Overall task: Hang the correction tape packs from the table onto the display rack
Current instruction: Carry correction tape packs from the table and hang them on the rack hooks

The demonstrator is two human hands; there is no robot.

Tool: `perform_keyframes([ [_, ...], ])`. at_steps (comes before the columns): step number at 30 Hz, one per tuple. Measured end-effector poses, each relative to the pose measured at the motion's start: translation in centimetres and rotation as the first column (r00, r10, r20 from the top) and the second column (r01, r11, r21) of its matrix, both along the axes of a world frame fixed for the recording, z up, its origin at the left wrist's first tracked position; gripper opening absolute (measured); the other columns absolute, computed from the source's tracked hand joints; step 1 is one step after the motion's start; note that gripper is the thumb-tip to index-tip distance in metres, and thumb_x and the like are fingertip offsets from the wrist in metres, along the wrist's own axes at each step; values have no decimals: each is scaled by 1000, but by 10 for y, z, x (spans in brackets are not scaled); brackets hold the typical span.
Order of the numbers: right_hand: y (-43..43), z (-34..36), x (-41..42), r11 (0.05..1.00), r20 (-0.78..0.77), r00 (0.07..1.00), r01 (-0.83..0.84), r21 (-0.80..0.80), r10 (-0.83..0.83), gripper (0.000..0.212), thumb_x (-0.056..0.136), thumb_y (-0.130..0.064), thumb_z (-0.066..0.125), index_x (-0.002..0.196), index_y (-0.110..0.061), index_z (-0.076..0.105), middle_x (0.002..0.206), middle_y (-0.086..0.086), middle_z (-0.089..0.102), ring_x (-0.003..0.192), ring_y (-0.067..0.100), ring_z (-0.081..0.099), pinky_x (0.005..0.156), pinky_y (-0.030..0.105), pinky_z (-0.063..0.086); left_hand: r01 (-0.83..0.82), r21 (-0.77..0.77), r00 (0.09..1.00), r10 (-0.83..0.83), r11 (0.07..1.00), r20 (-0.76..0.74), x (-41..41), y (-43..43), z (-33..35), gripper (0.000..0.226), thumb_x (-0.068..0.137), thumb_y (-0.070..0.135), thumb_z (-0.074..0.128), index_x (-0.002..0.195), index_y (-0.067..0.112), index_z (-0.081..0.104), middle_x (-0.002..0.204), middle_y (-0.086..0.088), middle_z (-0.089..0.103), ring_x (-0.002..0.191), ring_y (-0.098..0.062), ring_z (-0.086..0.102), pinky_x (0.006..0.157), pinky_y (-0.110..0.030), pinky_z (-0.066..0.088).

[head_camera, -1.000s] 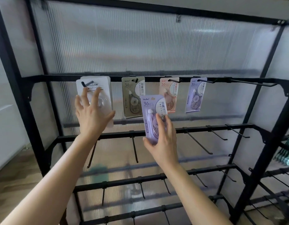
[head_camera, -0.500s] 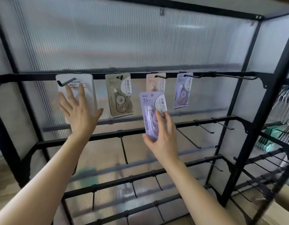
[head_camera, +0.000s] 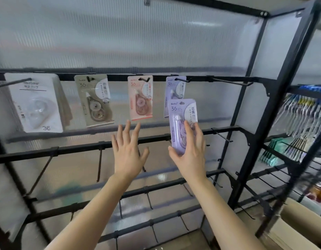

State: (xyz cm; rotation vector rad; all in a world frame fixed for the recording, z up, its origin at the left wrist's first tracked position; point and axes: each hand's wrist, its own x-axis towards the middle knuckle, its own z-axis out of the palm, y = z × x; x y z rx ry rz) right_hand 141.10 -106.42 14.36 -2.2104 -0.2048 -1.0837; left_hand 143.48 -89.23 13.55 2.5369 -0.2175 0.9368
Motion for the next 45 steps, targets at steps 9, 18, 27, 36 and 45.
perform_keyframes([
  [9, -44, 22, 30, 998, 95, 995, -17, -67, 24, 82, 75, -25, 76, 144, -10, 36, 149, 21, 28, 133, 40, 34, 102, 55, 39, -99, 89, 970, 116, 991, -214, 16, -39, -41, 72, 95, 43, 47, 152, 28, 5, 160, -5, -11, 146, -25, -18, 115, -43, -13],
  [18, -60, 49, 60, 987, 67, 997, -22, -158, 33, 79, 79, -28, 73, 146, -13, 34, 153, 19, 24, 137, 39, 29, 104, 53, 32, -200, 173, 948, 235, 964, -216, 18, -40, -44, 67, 98, 45, 37, 152, 29, 2, 160, -3, -14, 145, -24, -21, 113, -41, -19],
  [27, -55, 50, 92, 978, -54, 997, -56, -201, 46, 84, 81, -36, 71, 149, -19, 25, 155, 15, 16, 140, 34, 20, 105, 49, 31, -244, 287, 930, 307, 926, -201, 21, -41, -50, 66, 98, 49, 30, 152, 31, -5, 159, -4, -18, 144, -25, -23, 109, -42, -23],
  [36, -31, 64, 140, 943, -229, 972, -33, -332, -47, 88, 85, -40, 66, 150, -20, 11, 155, 18, 6, 139, 36, 16, 103, 46, 37, -253, 280, 925, 317, 926, -211, 23, -40, -52, 66, 98, 48, 30, 152, 31, -4, 159, -4, -16, 145, -25, -21, 109, -42, -24],
  [45, -35, 47, 123, 917, -288, 958, -110, -383, -5, 75, 93, -33, 55, 152, -23, 8, 158, 16, -1, 143, 37, 12, 109, 48, 28, -244, 223, 927, 295, 944, -232, 23, -40, -54, 64, 98, 44, 34, 153, 29, 3, 161, -3, -9, 146, -24, -16, 111, -42, -21],
])
